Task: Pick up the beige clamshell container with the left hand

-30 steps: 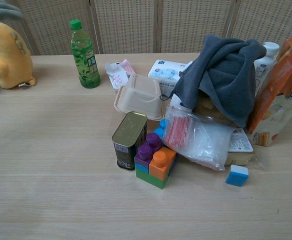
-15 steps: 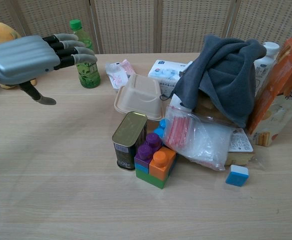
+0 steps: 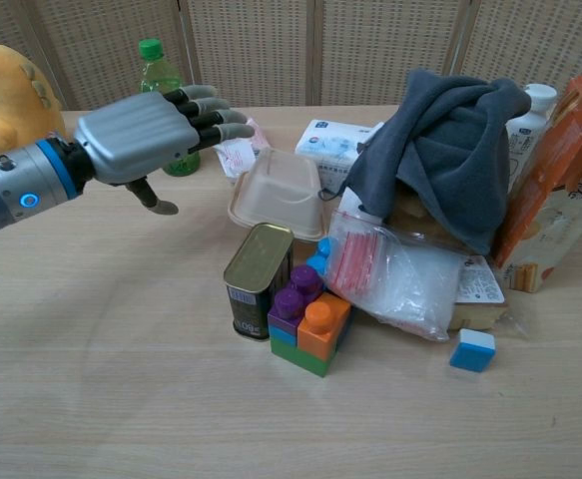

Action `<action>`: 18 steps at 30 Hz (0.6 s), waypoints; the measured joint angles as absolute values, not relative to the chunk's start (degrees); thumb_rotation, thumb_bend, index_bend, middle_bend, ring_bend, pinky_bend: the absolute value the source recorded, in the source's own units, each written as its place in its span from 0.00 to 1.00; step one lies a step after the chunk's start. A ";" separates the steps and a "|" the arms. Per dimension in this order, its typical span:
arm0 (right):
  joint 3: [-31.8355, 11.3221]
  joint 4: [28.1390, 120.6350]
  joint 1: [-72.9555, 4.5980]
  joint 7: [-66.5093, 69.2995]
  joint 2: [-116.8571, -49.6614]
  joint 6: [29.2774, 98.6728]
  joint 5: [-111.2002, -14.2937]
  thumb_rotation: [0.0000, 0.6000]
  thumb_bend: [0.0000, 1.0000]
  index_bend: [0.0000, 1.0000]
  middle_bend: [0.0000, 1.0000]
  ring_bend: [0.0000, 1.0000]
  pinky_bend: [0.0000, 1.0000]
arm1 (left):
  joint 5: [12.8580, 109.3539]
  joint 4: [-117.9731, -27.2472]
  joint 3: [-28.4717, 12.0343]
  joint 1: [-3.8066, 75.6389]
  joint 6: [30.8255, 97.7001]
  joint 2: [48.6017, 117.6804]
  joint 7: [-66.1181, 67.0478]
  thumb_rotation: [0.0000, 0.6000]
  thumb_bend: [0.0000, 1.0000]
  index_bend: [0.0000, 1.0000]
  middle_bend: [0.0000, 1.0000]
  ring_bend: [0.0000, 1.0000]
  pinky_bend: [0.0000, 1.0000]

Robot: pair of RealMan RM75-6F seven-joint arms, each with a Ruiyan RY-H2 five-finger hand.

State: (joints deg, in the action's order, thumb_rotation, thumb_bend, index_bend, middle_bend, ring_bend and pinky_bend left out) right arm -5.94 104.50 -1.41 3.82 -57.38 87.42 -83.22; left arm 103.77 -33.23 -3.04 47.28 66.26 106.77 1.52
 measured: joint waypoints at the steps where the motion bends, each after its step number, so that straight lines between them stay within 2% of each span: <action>1: -5.92 104.50 -1.41 3.89 -57.36 87.38 -83.23 1.00 0.00 0.00 0.00 0.00 0.00 | 103.52 -32.44 -3.05 47.80 66.11 107.56 1.35 1.00 0.00 0.00 0.00 0.00 0.00; 18: -5.76 105.14 -0.99 5.52 -56.39 88.08 -84.04 1.00 0.00 0.00 0.00 0.00 0.00 | 100.04 -24.49 -2.03 54.01 62.86 116.88 0.84 1.00 0.00 0.00 0.00 0.00 0.00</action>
